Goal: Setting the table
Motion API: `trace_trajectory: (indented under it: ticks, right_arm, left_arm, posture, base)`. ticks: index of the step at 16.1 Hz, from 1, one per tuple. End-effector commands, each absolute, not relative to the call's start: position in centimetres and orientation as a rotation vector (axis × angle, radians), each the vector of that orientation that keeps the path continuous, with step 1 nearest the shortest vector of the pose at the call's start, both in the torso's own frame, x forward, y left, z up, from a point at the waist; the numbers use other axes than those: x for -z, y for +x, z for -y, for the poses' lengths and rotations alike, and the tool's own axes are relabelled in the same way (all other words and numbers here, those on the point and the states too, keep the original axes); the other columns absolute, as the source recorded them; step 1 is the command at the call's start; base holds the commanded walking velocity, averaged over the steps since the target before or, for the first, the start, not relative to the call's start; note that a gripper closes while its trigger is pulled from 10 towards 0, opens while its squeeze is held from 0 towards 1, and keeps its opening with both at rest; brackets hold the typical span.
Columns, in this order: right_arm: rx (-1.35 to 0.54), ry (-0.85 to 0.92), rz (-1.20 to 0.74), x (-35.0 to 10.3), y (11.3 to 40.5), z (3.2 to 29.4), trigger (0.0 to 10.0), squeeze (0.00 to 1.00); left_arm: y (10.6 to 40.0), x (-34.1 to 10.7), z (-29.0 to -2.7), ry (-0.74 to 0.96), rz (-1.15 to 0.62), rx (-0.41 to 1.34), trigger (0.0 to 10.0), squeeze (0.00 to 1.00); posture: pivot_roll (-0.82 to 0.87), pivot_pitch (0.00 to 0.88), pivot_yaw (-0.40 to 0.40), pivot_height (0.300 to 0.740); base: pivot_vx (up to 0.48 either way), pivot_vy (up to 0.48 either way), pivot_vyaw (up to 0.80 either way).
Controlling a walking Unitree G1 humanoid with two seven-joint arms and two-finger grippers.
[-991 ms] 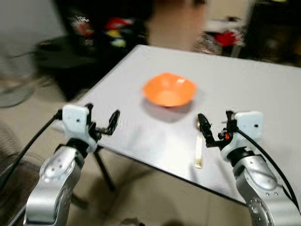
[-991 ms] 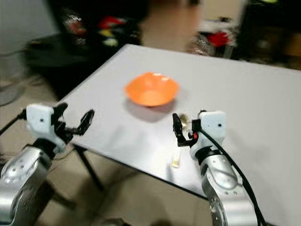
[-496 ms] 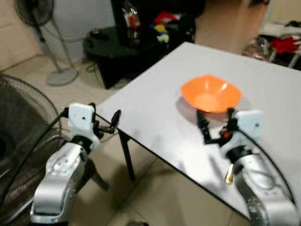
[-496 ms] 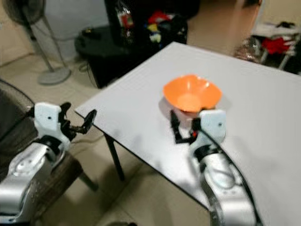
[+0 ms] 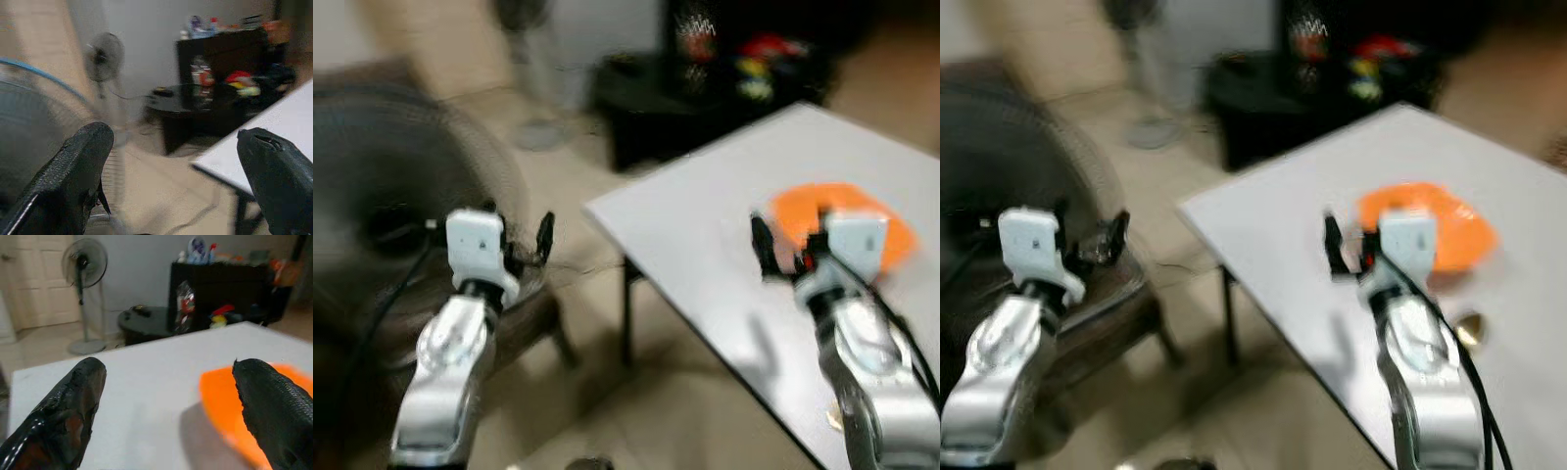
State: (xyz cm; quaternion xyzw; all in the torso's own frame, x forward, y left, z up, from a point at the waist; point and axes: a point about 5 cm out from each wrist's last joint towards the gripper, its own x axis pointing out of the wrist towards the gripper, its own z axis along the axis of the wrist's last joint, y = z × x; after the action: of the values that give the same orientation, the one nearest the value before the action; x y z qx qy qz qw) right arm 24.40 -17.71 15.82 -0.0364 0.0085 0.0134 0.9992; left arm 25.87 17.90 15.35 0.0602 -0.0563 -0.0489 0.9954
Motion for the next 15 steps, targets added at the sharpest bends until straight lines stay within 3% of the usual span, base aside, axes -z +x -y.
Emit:
trace_trajectory:
  ticks: [1, 3, 4, 7, 15]
  right_arm:
    - [-0.027, -0.050, 0.014, -16.1, 24.3, 17.2, 10.0, 1.00]
    - [0.002, -0.016, 0.032, -16.5, 24.5, 17.2, 10.0, 1.00]
    - [-0.014, -0.020, 0.038, -16.6, 24.4, 17.1, 10.0, 1.00]
    - [0.010, -0.034, 0.030, -16.2, 24.1, 17.6, 10.0, 1.00]
    - [-0.080, 0.035, -0.007, -15.3, 25.1, 15.9, 10.0, 1.00]
  left_arm:
    - [26.1, -15.6, -18.8, 0.137, 0.117, 0.077, 10.0, 0.00]
    - [26.8, -16.0, -18.9, 0.133, 0.118, 0.082, 10.0, 0.02]
    - [27.1, -16.3, -18.9, 0.117, 0.092, 0.097, 10.0, 0.07]
    - [27.2, -15.1, -19.9, 0.165, 0.012, 0.082, 10.0, 0.01]
    - [26.2, -14.7, -18.5, 0.176, -0.034, 0.159, 10.0, 0.00]
  posture:
    - [0.02, 0.000, 0.069, 0.740]
    - [0.02, 0.000, 0.076, 0.740]
    - [0.03, 0.000, 0.088, 0.740]
    - [-0.01, 0.000, 0.111, 0.740]
    - [0.07, 0.000, 0.069, 0.740]
  base:
    - [0.000, 0.000, 0.80]
    - [0.000, 0.000, 0.80]
    - [0.000, 0.000, 0.80]
    - [0.000, 0.000, 0.80]
    - [0.000, 0.000, 0.80]
